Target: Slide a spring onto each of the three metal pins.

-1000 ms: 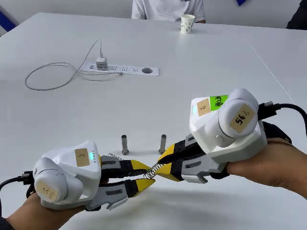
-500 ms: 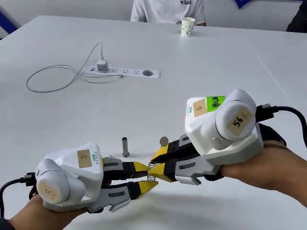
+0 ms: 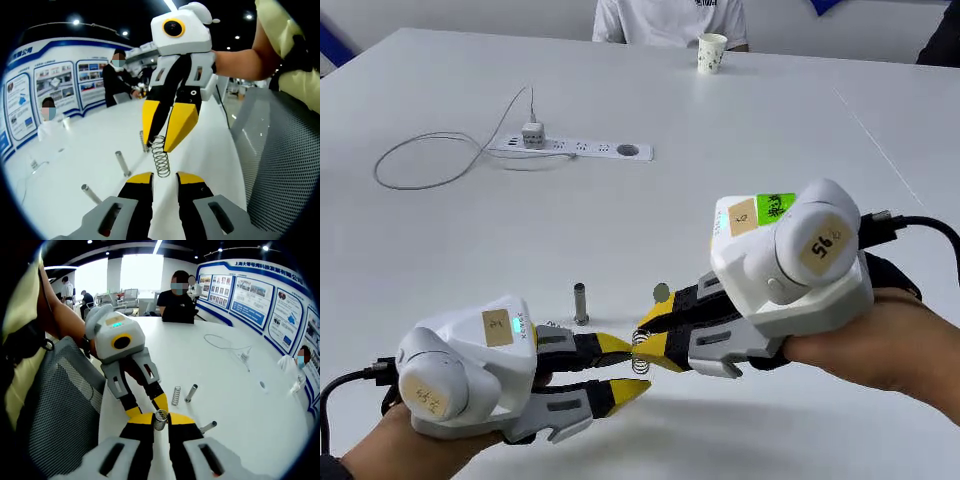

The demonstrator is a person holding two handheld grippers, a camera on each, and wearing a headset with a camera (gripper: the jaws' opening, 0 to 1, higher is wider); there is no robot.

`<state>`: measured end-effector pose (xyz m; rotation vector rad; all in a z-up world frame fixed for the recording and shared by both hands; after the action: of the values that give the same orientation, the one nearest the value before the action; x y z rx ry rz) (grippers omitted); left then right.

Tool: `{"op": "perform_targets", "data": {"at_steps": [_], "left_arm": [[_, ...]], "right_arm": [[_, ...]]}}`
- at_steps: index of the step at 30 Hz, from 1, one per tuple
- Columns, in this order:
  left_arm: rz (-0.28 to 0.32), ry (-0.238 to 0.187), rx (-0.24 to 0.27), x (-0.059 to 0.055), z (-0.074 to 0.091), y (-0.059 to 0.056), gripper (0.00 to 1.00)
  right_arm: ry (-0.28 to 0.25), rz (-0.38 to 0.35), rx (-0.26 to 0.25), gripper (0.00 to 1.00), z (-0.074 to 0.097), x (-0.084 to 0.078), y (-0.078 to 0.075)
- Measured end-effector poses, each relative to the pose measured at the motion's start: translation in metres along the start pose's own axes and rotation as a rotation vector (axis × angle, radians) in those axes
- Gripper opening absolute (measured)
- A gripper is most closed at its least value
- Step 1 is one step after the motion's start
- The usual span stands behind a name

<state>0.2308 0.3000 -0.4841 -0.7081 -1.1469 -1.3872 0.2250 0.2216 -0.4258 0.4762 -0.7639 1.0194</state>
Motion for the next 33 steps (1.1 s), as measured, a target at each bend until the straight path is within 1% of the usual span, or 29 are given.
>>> {"op": "perform_targets", "data": {"at_steps": [7,9,20,27,33], "left_arm": [[0.028,0.002,0.029,-0.002,0.008,0.003,0.24],[0.045,0.002,0.039,-0.004,0.012,0.005,0.25],[0.082,0.011,0.101,-0.012,0.028,0.013,0.30],[0.096,0.016,0.122,-0.014,0.034,0.015,0.32],[0.110,0.020,0.137,-0.017,0.038,0.014,0.32]], "right_arm": [[-0.007,-0.008,-0.021,0.11,0.005,0.000,-0.007],[-0.013,-0.012,-0.029,0.11,0.007,0.000,-0.010],[-0.036,-0.026,-0.093,0.11,0.019,0.004,-0.032],[-0.053,-0.041,-0.122,0.11,0.021,0.005,-0.045],[-0.053,-0.049,-0.150,0.11,0.022,0.005,-0.057]]}}
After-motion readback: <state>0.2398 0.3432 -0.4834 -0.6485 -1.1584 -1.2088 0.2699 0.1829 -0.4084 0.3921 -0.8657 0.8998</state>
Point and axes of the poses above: the centre of the closed fingertips' face, and the gripper's own axes: z roughly backward along the fingers, y roughly to its left, x roughly out of its top, the point moved 6 cm from there along z, roughly backward along the fingers, and after that the axes turned 8 degrees about -z, right-handed, at the moved point
